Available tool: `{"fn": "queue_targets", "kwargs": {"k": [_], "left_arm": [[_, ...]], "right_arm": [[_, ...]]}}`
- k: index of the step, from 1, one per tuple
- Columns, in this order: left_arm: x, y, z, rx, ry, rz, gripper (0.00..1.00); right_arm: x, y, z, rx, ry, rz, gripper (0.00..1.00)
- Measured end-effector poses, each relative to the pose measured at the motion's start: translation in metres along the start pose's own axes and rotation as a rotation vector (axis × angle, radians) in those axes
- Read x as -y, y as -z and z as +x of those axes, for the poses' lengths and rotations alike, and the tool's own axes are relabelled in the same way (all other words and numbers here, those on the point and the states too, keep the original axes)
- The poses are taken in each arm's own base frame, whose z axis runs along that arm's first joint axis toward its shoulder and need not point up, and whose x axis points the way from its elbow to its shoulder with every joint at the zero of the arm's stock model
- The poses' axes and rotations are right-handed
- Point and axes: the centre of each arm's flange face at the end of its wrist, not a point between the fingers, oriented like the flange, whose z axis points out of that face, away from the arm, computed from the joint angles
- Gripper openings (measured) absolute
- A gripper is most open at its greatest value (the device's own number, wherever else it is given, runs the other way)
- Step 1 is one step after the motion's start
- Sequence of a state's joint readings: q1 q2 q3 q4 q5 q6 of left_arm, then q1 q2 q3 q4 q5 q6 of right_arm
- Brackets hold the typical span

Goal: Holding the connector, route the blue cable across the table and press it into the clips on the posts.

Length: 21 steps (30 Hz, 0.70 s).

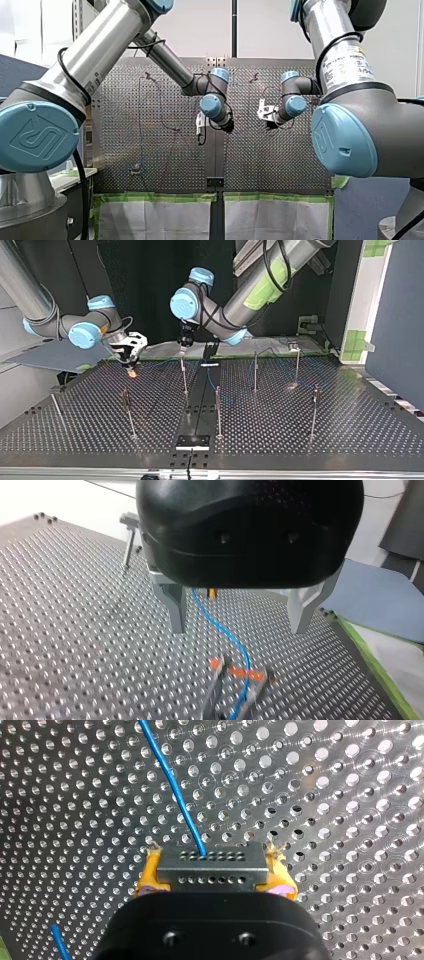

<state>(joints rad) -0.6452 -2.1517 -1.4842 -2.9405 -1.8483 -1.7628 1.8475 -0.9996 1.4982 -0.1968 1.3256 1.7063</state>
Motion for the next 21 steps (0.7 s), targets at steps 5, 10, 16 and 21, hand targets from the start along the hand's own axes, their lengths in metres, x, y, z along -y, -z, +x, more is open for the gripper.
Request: {"fn": "queue_targets", "kwargs": {"k": [5,10,16,21], "left_arm": [[0.024,0.009,0.003,0.042,0.042,0.008,1.0],[0.048,0.018,0.004,0.091,0.07,0.019,1.0],[0.069,0.018,0.011,0.126,0.081,0.011,1.0],[0.079,0.012,0.022,0.109,0.076,-0.016,1.0]], "right_arm": [[-0.001,0.0,0.0,0.0,-0.004,-0.001,0.0],[-0.005,0.001,0.001,0.002,-0.007,-0.009,0.0],[-0.008,0.001,0.002,0.003,-0.01,-0.013,0.0],[-0.012,0.001,0.003,0.001,-0.013,-0.018,0.0]]}}
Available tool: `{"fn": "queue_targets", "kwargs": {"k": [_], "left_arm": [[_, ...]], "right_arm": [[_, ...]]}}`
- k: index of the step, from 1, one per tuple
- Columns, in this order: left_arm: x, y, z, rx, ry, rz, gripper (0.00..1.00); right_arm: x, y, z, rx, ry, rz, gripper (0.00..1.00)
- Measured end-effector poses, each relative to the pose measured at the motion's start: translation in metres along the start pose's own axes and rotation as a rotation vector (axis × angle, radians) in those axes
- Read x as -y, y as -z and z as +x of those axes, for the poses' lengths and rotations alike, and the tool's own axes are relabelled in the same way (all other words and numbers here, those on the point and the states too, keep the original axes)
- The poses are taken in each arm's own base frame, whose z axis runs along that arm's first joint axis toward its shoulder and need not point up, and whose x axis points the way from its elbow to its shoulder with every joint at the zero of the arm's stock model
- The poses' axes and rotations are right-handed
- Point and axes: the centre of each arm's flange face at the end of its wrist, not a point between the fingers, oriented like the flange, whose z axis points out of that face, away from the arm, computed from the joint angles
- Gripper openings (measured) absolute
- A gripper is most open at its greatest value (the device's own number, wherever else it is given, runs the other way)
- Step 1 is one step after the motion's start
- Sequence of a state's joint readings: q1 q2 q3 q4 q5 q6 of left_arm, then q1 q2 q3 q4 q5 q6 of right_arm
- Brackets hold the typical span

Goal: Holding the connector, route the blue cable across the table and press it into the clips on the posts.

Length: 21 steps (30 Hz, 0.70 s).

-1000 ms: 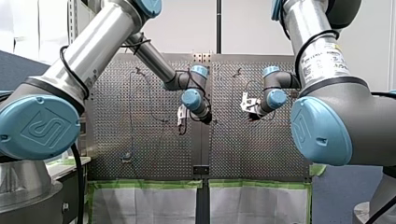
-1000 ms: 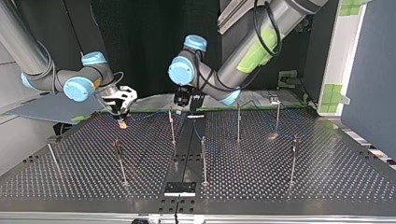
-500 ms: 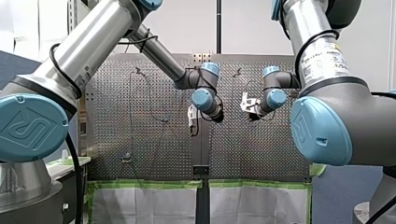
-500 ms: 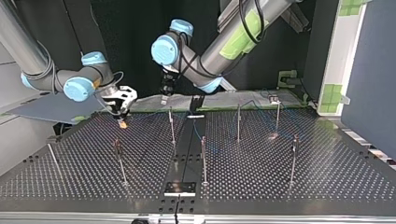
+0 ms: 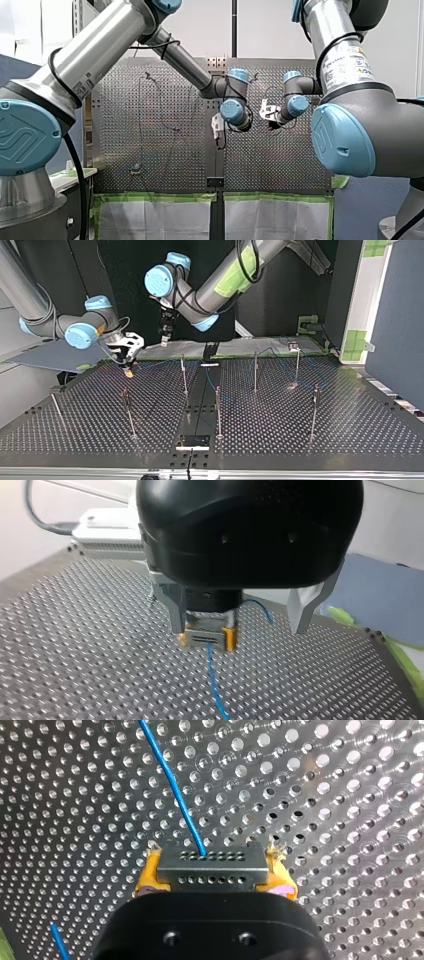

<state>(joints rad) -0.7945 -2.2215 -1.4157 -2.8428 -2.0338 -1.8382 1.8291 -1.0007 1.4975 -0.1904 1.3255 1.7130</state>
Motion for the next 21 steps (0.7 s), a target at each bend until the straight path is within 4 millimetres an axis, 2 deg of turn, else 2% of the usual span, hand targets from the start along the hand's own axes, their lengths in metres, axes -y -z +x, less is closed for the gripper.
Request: {"fn": "queue_targets", "kwargs": {"k": [11,21], "left_arm": [[0.001,-0.03,0.023,-0.003,0.012,-0.078,1.0],[0.014,-0.047,0.041,-0.02,-0.001,-0.092,1.0]], "right_arm": [[-0.004,0.0,0.001,-0.001,-0.001,-0.005,0.0],[0.0,0.0,0.0,0.004,-0.003,0.027,0.0]]}}
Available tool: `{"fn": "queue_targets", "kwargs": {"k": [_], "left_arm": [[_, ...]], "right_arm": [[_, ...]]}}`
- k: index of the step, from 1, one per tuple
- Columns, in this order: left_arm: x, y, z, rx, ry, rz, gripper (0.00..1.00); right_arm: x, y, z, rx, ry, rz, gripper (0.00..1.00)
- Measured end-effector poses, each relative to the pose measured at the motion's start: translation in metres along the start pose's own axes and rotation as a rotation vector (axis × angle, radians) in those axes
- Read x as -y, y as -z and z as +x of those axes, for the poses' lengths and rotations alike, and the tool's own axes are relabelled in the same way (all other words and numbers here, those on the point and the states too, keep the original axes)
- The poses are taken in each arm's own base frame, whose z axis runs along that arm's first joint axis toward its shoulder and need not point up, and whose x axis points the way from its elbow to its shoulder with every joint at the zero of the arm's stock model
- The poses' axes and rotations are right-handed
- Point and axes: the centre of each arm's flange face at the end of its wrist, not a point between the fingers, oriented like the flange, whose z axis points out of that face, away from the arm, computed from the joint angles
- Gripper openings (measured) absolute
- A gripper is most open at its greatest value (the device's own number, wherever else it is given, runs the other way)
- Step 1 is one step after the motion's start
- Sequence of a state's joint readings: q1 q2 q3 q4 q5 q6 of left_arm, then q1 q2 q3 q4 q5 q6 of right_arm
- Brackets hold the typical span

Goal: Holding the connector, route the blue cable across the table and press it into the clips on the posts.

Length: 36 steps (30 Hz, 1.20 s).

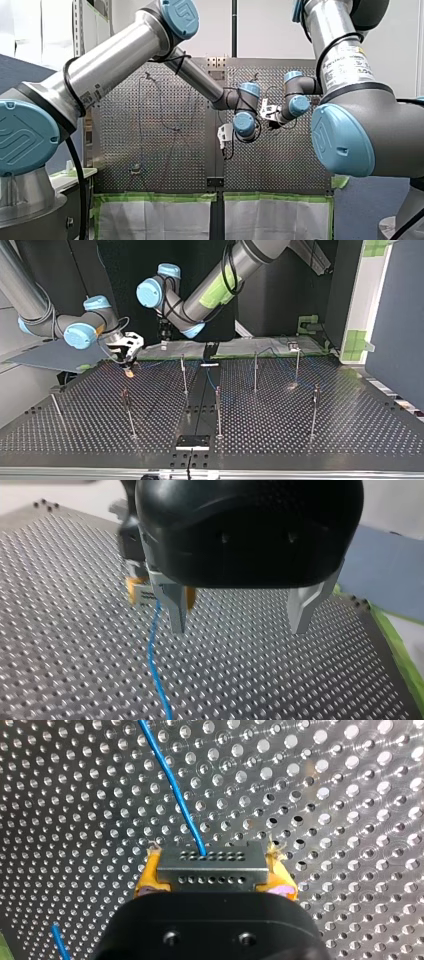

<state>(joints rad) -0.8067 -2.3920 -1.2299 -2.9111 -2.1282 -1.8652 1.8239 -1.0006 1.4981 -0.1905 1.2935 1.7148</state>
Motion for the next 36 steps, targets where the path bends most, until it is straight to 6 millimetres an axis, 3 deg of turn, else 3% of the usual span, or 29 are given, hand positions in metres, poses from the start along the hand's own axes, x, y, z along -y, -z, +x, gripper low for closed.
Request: {"fn": "queue_targets", "kwargs": {"k": [5,18,29,36], "left_arm": [[-0.002,-0.012,0.002,0.008,0.002,-0.042,1.0],[0.016,-0.031,-0.04,0.119,0.078,-0.051,1.0],[0.008,-0.061,-0.023,0.108,0.086,-0.067,1.0],[0.0,-0.078,-0.033,0.131,0.106,-0.081,1.0]], "right_arm": [[0.0,0.0,0.0,0.001,-0.001,0.001,0.0],[0.001,0.0,0.0,0.0,0.0,0.006,0.0],[0.004,0.0,-0.001,0.002,0.001,0.017,0.0],[0.005,0.0,-0.001,0.002,0.002,0.02,0.0]]}}
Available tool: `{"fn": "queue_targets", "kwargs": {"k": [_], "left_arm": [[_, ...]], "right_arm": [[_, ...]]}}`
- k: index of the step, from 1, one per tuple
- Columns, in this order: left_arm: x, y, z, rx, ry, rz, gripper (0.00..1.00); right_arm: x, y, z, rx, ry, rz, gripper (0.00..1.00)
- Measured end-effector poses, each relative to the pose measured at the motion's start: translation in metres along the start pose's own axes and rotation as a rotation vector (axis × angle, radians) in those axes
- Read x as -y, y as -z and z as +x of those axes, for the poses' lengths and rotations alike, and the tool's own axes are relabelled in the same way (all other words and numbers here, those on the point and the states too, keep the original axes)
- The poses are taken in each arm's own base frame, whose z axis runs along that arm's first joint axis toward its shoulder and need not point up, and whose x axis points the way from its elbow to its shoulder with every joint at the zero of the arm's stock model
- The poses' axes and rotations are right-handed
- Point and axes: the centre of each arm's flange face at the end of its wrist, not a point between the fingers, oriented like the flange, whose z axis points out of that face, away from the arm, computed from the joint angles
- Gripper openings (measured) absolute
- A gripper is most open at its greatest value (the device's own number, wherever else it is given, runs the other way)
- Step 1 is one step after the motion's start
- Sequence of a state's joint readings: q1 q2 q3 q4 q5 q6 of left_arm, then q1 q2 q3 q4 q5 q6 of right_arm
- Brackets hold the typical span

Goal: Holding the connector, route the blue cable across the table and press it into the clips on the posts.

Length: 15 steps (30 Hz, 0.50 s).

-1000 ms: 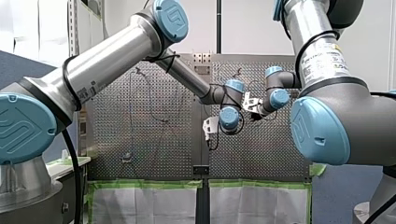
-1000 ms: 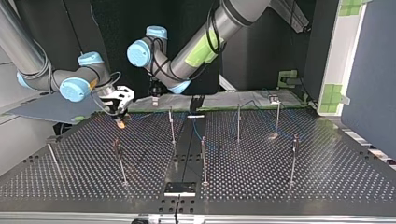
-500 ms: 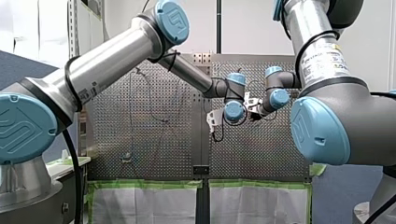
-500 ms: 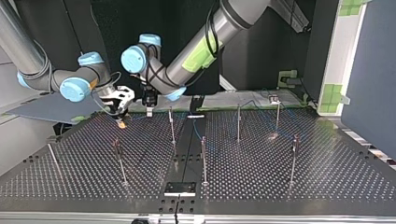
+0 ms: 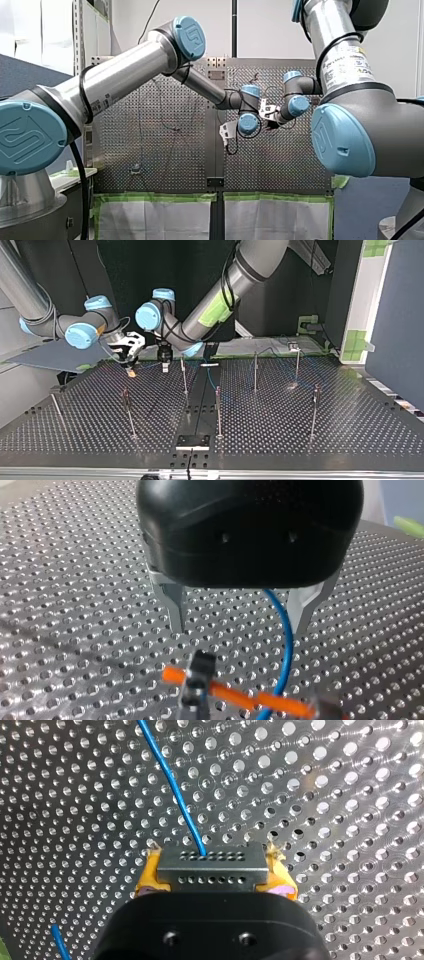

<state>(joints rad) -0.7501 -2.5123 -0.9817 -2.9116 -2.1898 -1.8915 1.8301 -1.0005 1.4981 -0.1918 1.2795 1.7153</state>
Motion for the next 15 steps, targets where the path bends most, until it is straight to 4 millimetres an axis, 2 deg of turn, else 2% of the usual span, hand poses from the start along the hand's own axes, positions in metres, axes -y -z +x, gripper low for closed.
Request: {"fn": "queue_targets", "kwargs": {"k": [8,12,13,14,15], "left_arm": [[0.002,-0.008,0.023,-0.036,-0.01,-0.002,1.0],[0.006,-0.01,0.025,-0.046,-0.006,-0.004,1.0],[0.007,-0.011,0.023,-0.046,-0.002,-0.004,0.98],[0.008,-0.011,0.021,-0.045,0.002,-0.004,0.88],[0.01,-0.012,0.019,-0.043,0.007,-0.003,0.88]], "right_arm": [[0.0,0.0,0.0,0.0,0.0,0.001,0.0],[0.001,0.0,0.0,0.001,0.0,0.005,0.0],[0.001,0.0,0.0,0.001,0.0,0.005,0.0],[0.001,0.0,0.0,0.001,0.0,0.006,0.0],[0.001,0.0,0.0,0.001,0.0,0.006,0.0]]}}
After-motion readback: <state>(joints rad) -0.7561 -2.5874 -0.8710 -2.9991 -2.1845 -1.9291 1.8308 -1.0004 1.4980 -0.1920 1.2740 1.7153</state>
